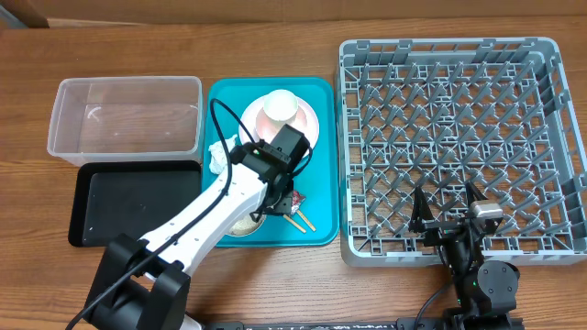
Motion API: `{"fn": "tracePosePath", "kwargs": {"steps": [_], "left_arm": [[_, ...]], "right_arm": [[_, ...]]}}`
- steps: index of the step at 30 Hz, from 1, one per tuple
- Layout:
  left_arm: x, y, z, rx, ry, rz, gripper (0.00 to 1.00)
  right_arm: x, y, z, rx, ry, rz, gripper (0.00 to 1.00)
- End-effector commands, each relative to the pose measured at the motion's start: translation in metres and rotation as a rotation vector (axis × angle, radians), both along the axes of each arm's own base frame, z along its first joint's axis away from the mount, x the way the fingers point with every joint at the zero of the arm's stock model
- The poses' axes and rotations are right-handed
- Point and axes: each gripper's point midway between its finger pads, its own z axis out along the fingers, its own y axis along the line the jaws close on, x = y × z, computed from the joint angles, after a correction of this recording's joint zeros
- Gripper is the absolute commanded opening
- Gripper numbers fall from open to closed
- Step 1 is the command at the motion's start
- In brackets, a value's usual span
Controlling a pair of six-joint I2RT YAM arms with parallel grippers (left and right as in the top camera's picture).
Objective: Sort waste into correct bins and load items into the dishwasher
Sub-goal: 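Lower the left gripper and grasp the rim of the white rice bowl, then lift the rice bowl with the left gripper over the black tray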
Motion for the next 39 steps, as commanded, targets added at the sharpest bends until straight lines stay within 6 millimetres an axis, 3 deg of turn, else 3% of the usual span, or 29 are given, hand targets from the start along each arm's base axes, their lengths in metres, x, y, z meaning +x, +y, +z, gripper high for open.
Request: {"fn": "tracePosePath", "kwargs": {"steps": [1,26,39], "left_arm": [[-0.007,0.000,-0.012,-0.004,0.021,0.003,0.34],[-0.016,0.005,-0.040,-0.015,0.021,0.027,0.23],[-0.014,0.006,-0.040,-0.015,0.012,0.031,0.15]], "right_arm": [[0.000,0.000,-0.001,0.008,-0.005,-0.001,1.00],[0.000,0.000,-0.001,0.008,-0.005,-0.001,1.00],[0.000,0.000,-0.001,0.008,-0.005,-0.001,1.00]]}}
